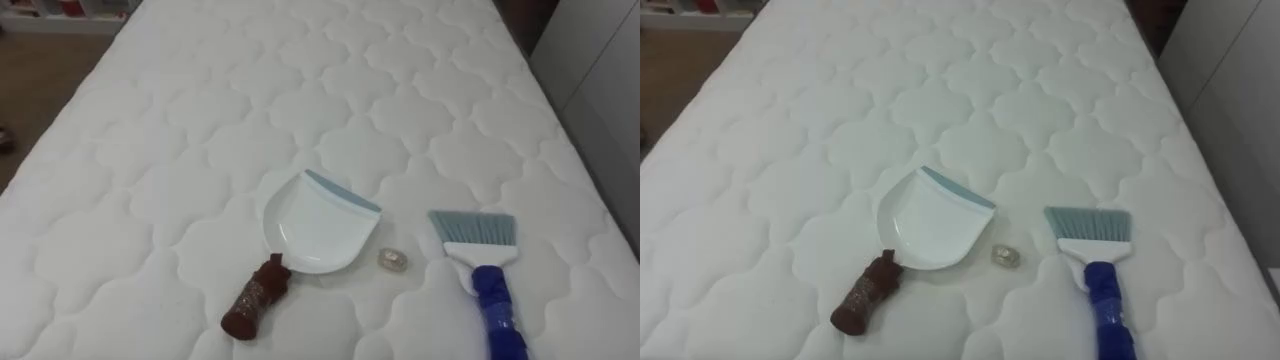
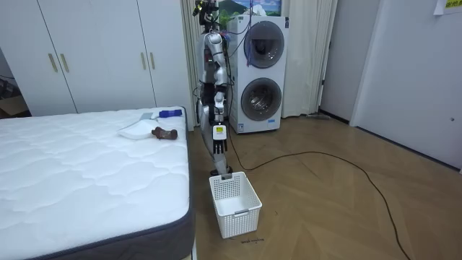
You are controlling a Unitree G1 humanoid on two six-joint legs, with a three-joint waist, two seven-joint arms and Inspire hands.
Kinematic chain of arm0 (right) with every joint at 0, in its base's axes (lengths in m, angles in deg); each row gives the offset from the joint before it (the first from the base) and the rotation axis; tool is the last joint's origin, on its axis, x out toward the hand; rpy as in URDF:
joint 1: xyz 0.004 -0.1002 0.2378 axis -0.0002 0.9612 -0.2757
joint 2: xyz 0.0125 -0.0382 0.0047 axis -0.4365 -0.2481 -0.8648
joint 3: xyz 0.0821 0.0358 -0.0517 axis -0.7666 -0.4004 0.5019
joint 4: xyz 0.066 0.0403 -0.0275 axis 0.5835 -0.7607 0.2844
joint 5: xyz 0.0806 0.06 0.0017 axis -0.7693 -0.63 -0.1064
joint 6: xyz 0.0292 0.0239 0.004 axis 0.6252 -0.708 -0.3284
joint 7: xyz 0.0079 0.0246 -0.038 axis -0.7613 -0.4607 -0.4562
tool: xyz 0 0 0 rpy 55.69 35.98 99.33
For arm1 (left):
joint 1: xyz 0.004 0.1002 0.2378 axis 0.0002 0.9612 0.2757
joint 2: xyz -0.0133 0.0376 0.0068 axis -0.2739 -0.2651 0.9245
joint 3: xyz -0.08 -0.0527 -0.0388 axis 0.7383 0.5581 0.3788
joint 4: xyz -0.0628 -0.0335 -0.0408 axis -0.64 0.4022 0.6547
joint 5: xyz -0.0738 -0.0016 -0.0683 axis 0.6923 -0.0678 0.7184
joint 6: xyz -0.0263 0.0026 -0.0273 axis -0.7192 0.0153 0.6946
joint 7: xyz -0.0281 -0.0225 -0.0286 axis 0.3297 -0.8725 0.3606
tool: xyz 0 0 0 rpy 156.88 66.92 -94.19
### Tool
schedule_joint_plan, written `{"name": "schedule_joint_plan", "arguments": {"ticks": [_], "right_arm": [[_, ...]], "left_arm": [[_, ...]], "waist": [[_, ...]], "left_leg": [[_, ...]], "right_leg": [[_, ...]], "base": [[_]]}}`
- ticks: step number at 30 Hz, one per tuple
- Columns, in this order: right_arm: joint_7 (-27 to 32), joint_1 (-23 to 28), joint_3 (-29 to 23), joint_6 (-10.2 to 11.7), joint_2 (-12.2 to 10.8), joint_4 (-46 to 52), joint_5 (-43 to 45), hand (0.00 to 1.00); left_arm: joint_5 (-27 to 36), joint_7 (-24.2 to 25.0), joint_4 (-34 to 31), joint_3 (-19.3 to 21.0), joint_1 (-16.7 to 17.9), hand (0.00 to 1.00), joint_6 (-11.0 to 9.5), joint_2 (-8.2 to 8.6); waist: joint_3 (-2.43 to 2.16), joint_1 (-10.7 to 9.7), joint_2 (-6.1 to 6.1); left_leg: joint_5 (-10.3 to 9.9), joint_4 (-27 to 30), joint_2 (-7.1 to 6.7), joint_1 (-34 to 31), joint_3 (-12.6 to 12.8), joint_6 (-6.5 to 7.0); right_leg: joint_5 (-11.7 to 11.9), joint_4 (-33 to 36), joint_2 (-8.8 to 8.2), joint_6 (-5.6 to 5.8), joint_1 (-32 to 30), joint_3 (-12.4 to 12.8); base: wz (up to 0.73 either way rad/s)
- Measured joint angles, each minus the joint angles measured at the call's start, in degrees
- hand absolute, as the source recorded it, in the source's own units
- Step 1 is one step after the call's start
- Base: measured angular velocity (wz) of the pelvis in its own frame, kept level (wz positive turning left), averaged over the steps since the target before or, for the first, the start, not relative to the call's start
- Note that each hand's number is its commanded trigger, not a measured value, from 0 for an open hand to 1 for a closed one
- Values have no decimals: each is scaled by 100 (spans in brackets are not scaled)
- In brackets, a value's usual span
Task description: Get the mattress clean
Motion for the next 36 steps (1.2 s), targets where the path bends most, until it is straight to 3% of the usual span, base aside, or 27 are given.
{"name": "schedule_joint_plan", "arguments": {"ticks": [23,32,36], "right_arm": [[289,50,-4,57,0,-129,-41,0],[386,143,-8,181,0,-22,-247,0],[568,133,-8,351,3,-16,-244,0]], "left_arm": [[-257,-464,-25,21,-91,0,-14,2],[-381,-863,-406,51,-88,0,-125,17],[-376,-1159,-559,57,-162,0,-311,36]], "waist": [[4,-11,7],[-14,-16,3],[-44,-49,53]], "left_leg": [[0,-4,8,46,10,0],[2,-65,31,86,210,3],[2,-82,58,78,331,3]], "right_leg": [[-3,-1,-3,-6,4,26],[-1,9,27,-4,-54,256],[24,31,65,-5,-120,393]], "base": [[-1],[-11],[-15]]}}
